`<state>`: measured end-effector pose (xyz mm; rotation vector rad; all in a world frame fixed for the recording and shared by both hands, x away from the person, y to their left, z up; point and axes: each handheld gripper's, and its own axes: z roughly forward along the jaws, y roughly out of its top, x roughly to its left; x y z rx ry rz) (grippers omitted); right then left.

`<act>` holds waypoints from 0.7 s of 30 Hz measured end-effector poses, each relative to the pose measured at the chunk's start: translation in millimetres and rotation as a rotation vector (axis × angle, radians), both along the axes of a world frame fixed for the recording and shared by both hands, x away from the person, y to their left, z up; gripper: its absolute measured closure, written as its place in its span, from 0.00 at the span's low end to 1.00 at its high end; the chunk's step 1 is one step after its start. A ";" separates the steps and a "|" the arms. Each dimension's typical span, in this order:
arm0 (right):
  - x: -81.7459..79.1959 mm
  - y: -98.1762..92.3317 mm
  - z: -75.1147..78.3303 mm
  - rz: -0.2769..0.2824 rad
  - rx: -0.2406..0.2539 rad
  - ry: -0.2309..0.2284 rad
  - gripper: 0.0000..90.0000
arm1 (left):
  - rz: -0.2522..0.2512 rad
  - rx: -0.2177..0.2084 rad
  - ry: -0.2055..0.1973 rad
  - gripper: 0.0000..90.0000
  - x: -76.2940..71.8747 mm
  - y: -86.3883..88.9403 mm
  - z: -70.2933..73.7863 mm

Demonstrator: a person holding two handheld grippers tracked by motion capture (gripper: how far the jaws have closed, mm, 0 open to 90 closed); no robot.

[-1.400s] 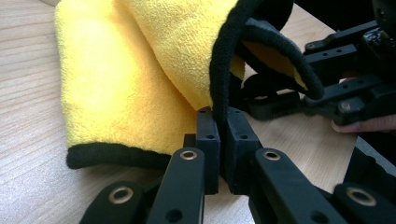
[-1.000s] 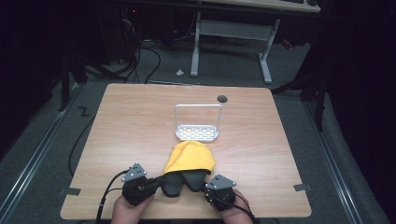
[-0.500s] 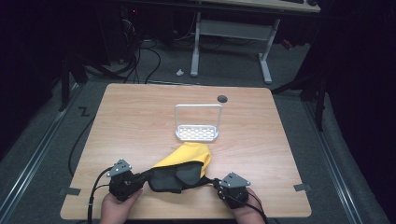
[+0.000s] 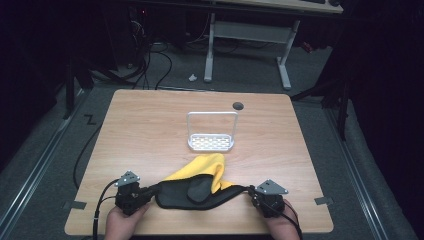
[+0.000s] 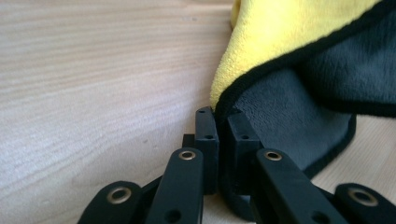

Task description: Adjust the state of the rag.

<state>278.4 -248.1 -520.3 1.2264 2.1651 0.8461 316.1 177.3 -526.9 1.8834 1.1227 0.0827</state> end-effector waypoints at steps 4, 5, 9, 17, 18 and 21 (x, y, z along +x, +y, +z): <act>3.4 -17.8 -1.8 -0.046 -0.005 0.009 0.93 | -0.025 0.018 0.009 0.90 -5.0 -4.3 -1.0; 3.8 -20.8 -2.3 -0.056 0.000 0.012 0.93 | -0.047 0.035 0.007 0.88 -8.6 -8.7 -1.2; 3.5 -26.0 -4.2 -0.078 0.008 0.024 0.90 | -0.068 0.065 -0.009 0.80 -12.9 -14.6 0.3; 2.4 -25.5 -0.4 -0.077 0.056 0.015 0.73 | -0.069 0.062 -0.037 0.61 -14.8 -16.3 5.2; 2.1 -25.1 0.4 -0.073 0.056 0.007 0.72 | -0.067 0.066 -0.046 0.60 -15.3 -16.7 5.8; 0.1 -23.6 4.0 -0.070 0.068 -0.009 0.69 | -0.054 0.063 -0.060 0.58 -15.8 -16.3 7.5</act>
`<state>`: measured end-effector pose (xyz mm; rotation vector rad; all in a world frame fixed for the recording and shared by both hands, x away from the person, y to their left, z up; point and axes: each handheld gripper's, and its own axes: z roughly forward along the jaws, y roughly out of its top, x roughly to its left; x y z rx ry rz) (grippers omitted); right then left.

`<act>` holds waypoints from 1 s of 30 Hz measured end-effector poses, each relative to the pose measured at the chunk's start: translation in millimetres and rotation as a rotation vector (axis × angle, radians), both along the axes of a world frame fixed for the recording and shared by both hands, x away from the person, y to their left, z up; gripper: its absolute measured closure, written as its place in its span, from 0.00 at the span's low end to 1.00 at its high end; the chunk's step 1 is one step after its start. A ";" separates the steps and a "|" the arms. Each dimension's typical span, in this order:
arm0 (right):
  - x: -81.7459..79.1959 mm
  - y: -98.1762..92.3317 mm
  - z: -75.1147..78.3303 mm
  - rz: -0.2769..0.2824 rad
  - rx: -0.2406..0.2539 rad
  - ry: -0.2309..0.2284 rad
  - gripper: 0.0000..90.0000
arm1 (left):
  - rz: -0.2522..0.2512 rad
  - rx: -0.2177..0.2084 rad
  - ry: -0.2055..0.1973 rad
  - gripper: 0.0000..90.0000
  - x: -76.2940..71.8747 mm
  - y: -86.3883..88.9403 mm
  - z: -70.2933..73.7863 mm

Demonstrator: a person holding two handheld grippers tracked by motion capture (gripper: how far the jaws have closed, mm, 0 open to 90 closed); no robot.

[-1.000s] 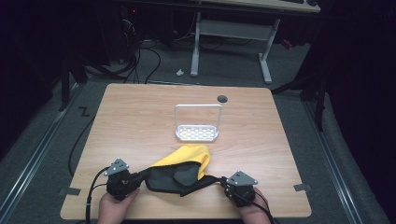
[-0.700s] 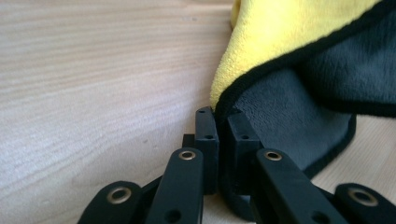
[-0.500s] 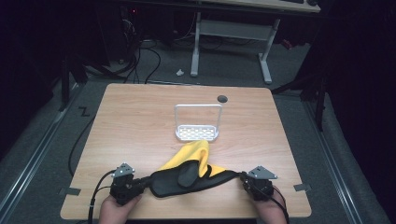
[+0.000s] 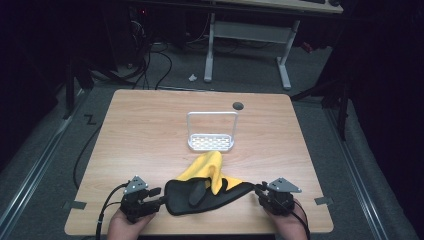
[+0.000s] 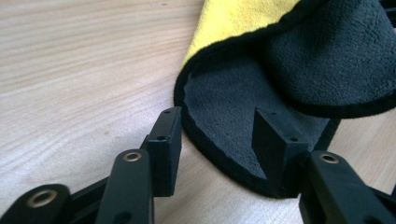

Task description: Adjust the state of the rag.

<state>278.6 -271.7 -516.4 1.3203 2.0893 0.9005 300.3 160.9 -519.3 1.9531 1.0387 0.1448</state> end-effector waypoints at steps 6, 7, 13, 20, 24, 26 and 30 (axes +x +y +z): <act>-0.7 3.9 1.2 0.013 0.005 -0.011 0.65 | 0.015 -0.020 -0.013 0.52 0.4 2.6 2.6; -0.8 4.5 1.3 0.014 0.007 -0.010 0.65 | 0.016 -0.019 -0.015 0.51 0.2 2.3 3.1; -1.4 7.0 1.5 0.015 0.008 -0.013 0.64 | 0.005 -0.026 -0.025 0.49 -1.1 1.4 5.5; -0.5 6.9 0.1 0.016 0.010 -0.011 0.64 | -0.005 -0.034 -0.019 0.48 -0.4 -0.4 4.3; 0.3 6.7 -0.7 0.015 0.009 -0.010 0.64 | -0.016 -0.035 -0.029 0.47 -0.5 -3.4 6.2; -0.5 6.1 -0.9 0.017 0.007 -0.011 0.63 | -0.017 -0.042 -0.036 0.46 -0.5 -4.8 7.8; -4.1 4.1 0.4 0.011 0.009 -0.019 0.63 | -0.031 -0.060 -0.047 0.43 0.5 -8.8 11.5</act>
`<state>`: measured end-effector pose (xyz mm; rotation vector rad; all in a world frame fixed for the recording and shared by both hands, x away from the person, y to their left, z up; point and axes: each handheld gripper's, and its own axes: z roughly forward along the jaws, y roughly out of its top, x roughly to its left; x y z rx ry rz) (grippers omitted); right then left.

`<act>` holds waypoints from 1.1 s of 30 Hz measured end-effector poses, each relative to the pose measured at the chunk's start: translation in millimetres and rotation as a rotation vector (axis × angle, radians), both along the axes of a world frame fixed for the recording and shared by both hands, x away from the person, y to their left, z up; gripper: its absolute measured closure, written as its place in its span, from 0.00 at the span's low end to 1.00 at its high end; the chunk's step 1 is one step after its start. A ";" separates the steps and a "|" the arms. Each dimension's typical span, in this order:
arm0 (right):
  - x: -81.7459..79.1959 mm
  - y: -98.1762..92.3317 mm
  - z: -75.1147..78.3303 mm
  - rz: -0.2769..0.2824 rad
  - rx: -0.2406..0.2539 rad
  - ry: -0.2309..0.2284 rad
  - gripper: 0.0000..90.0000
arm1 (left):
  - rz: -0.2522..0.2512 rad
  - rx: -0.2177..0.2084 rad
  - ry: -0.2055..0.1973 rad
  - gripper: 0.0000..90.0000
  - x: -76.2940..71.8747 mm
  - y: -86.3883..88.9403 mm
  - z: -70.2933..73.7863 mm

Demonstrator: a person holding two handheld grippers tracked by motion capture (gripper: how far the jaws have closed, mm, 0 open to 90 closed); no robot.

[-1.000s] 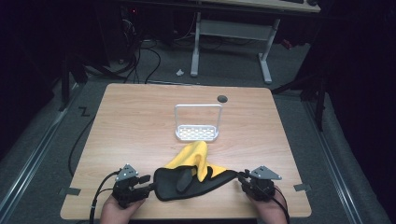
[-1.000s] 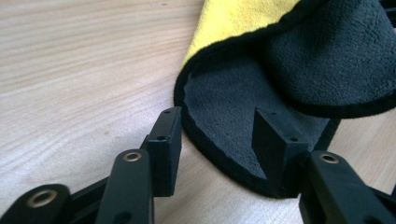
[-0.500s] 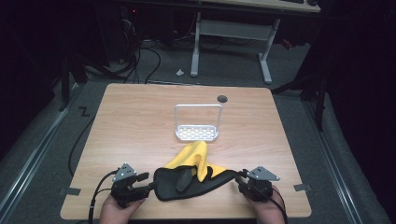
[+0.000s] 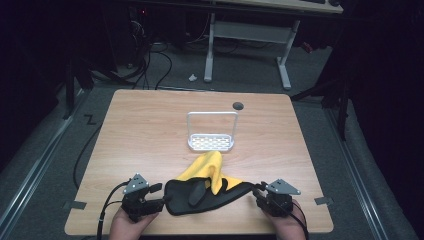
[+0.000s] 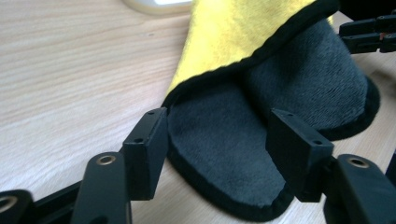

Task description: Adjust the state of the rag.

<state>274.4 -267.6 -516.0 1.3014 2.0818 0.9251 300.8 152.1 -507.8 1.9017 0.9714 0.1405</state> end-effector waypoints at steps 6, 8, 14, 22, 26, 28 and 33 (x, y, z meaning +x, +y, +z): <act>-4.5 -2.1 1.5 -0.013 0.003 -0.012 0.63 | -0.072 -0.042 -0.010 0.39 3.8 -22.0 10.4; -5.9 -1.7 1.9 -0.014 0.001 -0.015 0.63 | -0.093 -0.034 -0.021 0.38 6.8 -32.0 14.5; -6.1 2.1 3.1 0.001 0.005 -0.020 0.63 | -0.118 -0.001 -0.076 0.40 24.7 -63.1 29.5; -7.4 21.1 5.5 0.062 0.010 -0.029 0.63 | -0.091 0.038 -0.051 0.89 34.5 -70.6 31.6; -8.2 36.2 7.2 0.110 0.015 -0.033 0.62 | -0.066 0.007 -0.048 0.90 29.7 -53.2 31.7; -7.3 48.1 7.9 0.142 0.023 -0.033 0.62 | -0.061 -0.001 -0.044 0.90 27.4 -46.0 29.8; 3.2 75.1 8.1 0.189 0.007 -0.035 0.62 | -0.052 -0.030 -0.024 0.90 23.1 -34.1 21.6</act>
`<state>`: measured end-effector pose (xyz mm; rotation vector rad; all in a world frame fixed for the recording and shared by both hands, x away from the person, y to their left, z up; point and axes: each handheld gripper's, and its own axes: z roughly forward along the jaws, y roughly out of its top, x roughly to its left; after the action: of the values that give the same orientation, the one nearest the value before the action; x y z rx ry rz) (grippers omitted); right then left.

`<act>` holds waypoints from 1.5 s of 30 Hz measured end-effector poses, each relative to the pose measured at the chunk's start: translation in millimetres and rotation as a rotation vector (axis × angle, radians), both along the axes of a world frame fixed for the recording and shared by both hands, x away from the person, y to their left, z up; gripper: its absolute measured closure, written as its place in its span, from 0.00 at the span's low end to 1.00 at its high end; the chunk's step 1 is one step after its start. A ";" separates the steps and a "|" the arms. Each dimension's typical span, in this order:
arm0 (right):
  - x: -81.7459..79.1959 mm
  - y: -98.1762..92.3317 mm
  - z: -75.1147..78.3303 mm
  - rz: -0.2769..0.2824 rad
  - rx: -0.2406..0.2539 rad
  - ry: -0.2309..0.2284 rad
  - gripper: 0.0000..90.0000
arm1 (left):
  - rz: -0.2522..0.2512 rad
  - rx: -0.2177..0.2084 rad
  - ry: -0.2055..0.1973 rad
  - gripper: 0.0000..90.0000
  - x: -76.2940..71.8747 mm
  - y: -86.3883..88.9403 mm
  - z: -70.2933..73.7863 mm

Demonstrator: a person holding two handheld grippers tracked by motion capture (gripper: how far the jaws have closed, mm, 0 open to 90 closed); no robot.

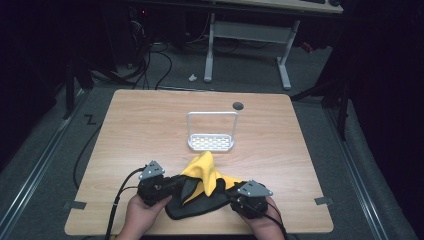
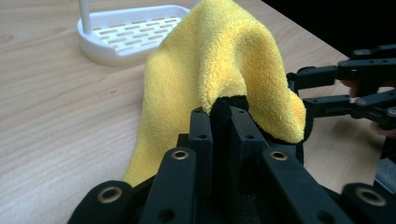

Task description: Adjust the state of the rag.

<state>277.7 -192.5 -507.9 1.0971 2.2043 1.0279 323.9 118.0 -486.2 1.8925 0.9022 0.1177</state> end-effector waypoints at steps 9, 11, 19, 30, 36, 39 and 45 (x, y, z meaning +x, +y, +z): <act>22.4 23.8 -2.7 0.032 -0.072 -0.016 0.96 | 0.007 -0.033 -0.001 0.88 -4.1 19.7 -6.9; 20.5 17.8 -0.1 0.012 -0.061 -0.018 0.96 | 0.019 -0.045 0.001 0.88 -3.6 25.7 -8.1; 12.2 -28.1 4.0 -0.103 -0.024 -0.020 0.96 | 0.075 -0.075 0.030 0.88 2.5 44.6 -12.3; 25.5 -66.7 -0.5 -0.244 -0.055 -0.012 0.96 | 0.139 0.016 0.138 0.88 14.0 52.3 -40.1; 29.0 -79.0 -2.3 -0.268 -0.011 0.006 0.82 | 0.126 0.031 0.096 0.72 8.8 46.0 -35.1; 23.8 -77.9 1.4 -0.264 -0.006 -0.008 0.70 | 0.097 0.045 0.059 0.63 5.2 34.3 -31.8; 2.5 -80.2 6.4 -0.262 0.010 -0.023 0.62 | 0.026 0.022 -0.002 0.45 -1.1 7.8 -17.4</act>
<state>280.1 -272.7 -501.5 1.3293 1.9738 0.9323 322.8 125.8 -503.7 1.9010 0.9284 0.1455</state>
